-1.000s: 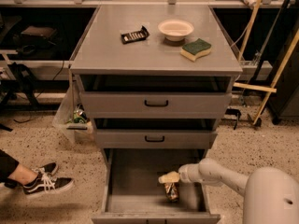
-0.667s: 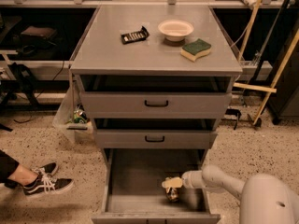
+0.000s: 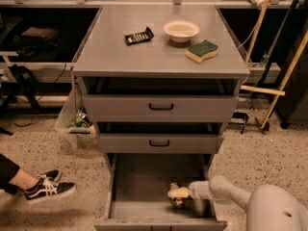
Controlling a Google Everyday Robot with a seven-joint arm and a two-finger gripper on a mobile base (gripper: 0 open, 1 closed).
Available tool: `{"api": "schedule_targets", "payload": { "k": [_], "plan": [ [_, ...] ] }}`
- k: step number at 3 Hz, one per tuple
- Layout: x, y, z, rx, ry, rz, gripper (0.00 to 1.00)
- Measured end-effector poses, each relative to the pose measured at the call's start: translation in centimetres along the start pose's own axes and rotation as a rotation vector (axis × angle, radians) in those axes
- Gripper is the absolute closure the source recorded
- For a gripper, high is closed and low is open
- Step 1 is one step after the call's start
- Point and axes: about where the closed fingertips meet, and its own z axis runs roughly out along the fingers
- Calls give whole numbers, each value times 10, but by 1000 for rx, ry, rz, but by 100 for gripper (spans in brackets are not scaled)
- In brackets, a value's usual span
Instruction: Pick orange can from bottom drawer and place on counter
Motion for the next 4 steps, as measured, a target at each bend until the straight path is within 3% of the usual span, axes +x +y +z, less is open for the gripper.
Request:
{"api": "schedule_targets", "payload": {
  "k": [1, 2, 4],
  "plan": [
    [11, 15, 32, 15, -11, 111, 0],
    [11, 15, 32, 15, -10, 111, 0],
    [11, 15, 32, 14, -10, 111, 42]
  ]
}}
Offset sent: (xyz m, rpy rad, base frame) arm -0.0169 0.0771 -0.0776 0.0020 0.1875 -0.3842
